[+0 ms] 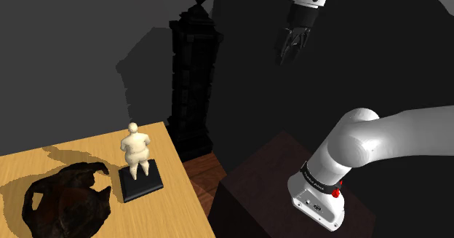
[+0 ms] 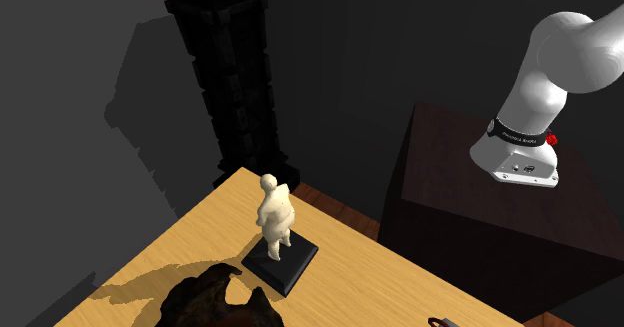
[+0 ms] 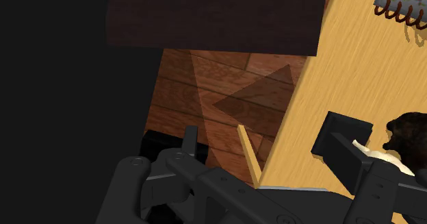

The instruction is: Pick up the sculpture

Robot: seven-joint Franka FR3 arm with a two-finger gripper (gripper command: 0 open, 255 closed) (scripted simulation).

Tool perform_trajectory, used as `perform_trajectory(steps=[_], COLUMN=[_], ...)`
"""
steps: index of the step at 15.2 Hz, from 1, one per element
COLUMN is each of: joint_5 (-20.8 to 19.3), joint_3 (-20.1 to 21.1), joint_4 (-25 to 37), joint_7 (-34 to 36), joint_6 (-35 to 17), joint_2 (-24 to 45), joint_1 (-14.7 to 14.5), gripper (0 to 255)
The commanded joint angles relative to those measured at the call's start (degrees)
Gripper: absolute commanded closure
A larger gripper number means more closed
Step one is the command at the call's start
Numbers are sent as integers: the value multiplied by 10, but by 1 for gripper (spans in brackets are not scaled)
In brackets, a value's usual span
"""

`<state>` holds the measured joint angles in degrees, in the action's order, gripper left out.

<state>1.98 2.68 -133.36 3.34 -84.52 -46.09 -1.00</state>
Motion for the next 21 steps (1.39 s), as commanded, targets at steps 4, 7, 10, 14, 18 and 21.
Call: perform_trajectory(steps=[4,7,10,14,18,21], joint_5=[21,39,53,63,63,53], joint_3=[30,61,91,130,169,197], joint_4=[-8,-9,-4,13,41,70], joint_7=[30,59,88,128,169,203], joint_6=[-39,-79,-119,-169,-216,-247], joint_2=[30,66,107,171,243,301], joint_1=[-9,-17,-25,-32,-36,-38], gripper=[0,0,0,0,0,0])
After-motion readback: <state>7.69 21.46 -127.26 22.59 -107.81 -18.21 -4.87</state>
